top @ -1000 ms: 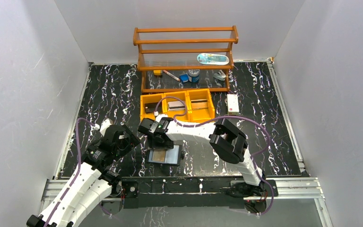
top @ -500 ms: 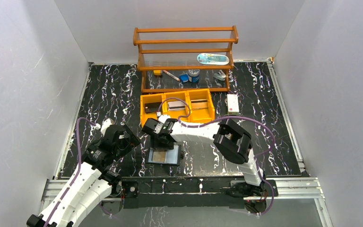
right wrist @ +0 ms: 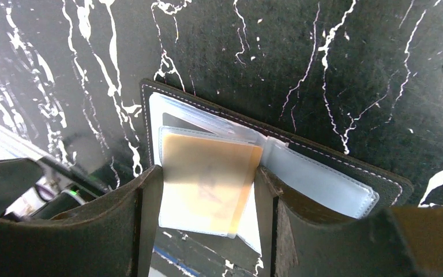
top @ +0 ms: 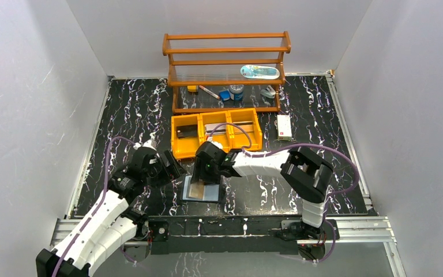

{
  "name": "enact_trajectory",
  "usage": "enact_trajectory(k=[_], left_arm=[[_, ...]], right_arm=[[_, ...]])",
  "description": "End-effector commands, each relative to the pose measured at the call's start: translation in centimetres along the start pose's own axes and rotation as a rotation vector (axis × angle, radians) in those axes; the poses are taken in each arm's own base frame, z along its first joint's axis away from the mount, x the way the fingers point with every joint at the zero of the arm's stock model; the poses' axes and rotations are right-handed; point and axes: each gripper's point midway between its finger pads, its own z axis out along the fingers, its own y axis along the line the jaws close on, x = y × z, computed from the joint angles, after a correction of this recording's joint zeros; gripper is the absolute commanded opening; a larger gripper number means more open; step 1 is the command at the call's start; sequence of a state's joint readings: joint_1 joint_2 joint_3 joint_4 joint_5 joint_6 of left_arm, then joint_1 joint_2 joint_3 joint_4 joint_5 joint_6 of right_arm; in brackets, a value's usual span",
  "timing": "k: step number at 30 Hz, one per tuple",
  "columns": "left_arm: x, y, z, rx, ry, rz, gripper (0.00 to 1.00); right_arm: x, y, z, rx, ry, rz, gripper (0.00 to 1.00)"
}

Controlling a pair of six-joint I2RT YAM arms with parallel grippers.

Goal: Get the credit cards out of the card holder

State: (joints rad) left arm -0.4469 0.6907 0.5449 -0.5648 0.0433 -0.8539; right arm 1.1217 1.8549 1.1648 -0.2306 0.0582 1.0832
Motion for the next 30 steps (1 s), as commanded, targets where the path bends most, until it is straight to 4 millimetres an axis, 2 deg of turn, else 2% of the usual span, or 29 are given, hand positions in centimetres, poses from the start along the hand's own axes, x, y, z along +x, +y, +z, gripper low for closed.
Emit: enact_trajectory(k=[1, 9, 14, 23, 25, 30], left_arm=[[2.1, -2.6, 0.6, 0.168, 0.125, 0.049, 0.79], [5.0, -3.6, 1.4, 0.272, 0.291, 0.071, 0.6], [6.3, -3.1, 2.1, 0.274, 0.353, 0.067, 0.51], [6.7, -3.0, 3.1, 0.268, 0.406, 0.093, 0.26], [6.9, -2.8, 3.3, 0.258, 0.419, 0.094, 0.17], [7.0, -2.2, 3.8, 0.224, 0.417, 0.099, 0.05]], right_arm=[[0.2, 0.9, -0.8, -0.123, 0.034, 0.046, 0.53], [0.4, 0.2, -0.9, -0.126, 0.04, 0.064, 0.53], [0.4, -0.1, -1.0, -0.125, 0.038, 0.067, 0.53], [0.4, 0.2, -1.1, -0.139, 0.057, 0.067, 0.54], [0.2, 0.3, -1.3, -0.147, 0.061, 0.07, 0.55], [-0.4, 0.9, -1.9, -0.172, 0.055, 0.055, 0.57]])
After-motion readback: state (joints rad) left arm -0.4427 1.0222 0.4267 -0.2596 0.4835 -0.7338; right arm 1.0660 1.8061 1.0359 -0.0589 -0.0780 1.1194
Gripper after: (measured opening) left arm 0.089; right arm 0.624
